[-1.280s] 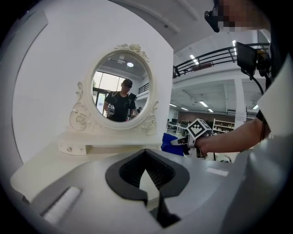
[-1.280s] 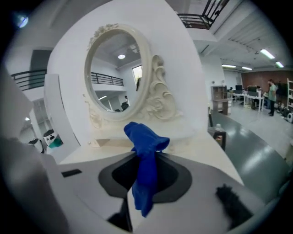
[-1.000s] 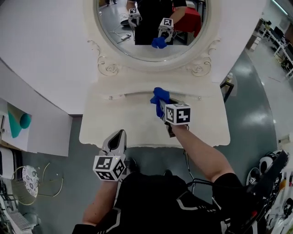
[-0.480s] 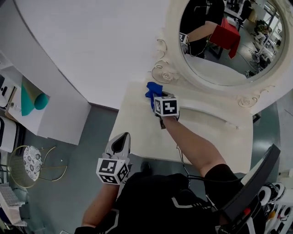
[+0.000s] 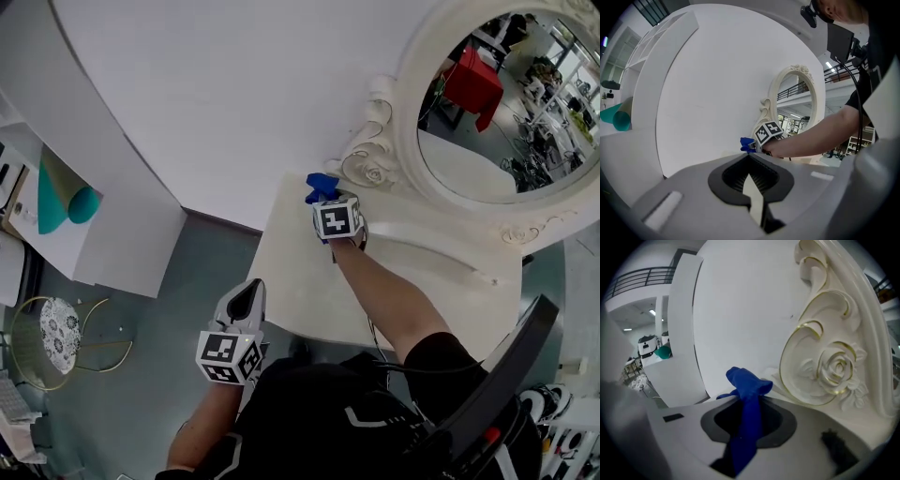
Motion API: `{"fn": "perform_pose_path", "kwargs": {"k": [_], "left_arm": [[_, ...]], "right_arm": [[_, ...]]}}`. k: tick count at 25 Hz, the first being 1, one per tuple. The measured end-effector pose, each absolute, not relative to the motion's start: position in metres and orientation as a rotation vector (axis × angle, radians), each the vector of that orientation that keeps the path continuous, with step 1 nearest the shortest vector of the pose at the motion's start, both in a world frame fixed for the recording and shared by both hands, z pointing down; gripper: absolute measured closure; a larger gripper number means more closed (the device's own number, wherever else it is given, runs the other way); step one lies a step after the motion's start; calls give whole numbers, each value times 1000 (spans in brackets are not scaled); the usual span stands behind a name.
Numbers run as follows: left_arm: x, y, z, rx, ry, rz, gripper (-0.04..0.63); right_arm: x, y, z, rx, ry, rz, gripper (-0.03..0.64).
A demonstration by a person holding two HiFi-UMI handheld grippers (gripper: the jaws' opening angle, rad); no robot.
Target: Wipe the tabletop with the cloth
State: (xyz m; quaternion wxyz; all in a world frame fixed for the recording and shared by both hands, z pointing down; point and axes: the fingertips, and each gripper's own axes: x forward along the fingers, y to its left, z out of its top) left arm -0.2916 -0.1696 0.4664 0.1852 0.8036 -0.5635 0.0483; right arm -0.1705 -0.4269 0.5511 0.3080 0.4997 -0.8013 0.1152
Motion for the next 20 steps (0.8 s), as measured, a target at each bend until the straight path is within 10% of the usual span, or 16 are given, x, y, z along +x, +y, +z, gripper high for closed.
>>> {"fn": "perform_pose_path", "kwargs": {"k": [20], "left_arm": [[-235, -186, 467, 2303, -1506, 146, 586]], "right_arm": [[-67, -433, 558, 1387, -2008, 281, 532]]}}
